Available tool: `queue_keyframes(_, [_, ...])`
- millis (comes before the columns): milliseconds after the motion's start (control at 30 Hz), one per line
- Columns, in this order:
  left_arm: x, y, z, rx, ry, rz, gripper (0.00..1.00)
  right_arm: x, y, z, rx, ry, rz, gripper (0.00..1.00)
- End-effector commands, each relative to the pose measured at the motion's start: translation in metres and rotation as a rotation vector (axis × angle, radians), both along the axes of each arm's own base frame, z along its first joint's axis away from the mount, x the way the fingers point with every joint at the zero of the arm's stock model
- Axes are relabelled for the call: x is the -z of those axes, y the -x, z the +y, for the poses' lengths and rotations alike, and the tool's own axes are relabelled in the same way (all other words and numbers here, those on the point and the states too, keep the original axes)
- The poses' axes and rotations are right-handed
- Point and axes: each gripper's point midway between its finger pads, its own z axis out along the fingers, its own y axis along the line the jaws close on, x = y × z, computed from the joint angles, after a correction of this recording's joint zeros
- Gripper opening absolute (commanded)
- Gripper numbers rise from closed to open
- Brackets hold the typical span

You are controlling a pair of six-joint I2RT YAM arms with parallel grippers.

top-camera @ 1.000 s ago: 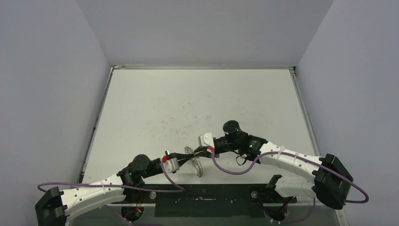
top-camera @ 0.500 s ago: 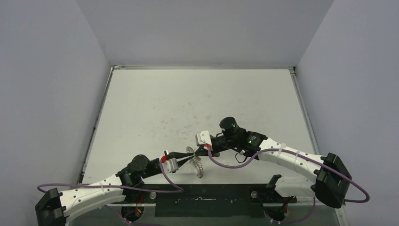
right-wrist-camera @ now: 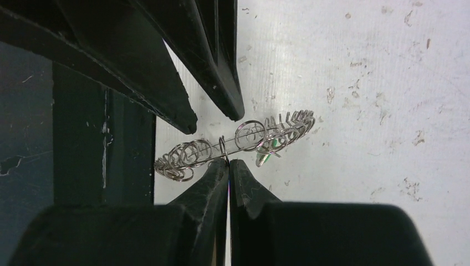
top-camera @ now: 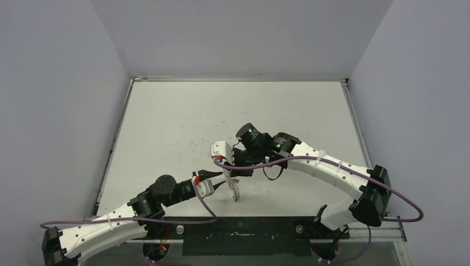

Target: Put the keys on the keyring

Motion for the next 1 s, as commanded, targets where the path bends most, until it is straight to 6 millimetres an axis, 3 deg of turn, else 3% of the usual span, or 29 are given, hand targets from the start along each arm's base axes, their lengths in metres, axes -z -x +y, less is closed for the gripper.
queue_keyframes(0, [-0.009, -0.004, 0.002, -0.02, -0.061, -0.001, 0.3, -0.013, 0.001, -0.003, 0.049, 0.094, -0.007, 0.0])
queue_keyframes(333, [-0.008, -0.002, -0.014, 0.035, -0.083, 0.011, 0.27, -0.021, 0.004, 0.015, 0.075, 0.101, 0.006, 0.0])
queue_keyframes(667, [-0.014, -0.003, -0.017, 0.038, -0.055, 0.003, 0.23, -0.014, 0.003, 0.019, 0.078, 0.122, 0.013, 0.0])
queue_keyframes(967, [-0.013, -0.003, -0.018, 0.036, -0.044, 0.006, 0.0, -0.016, 0.004, 0.021, 0.081, 0.116, 0.013, 0.0])
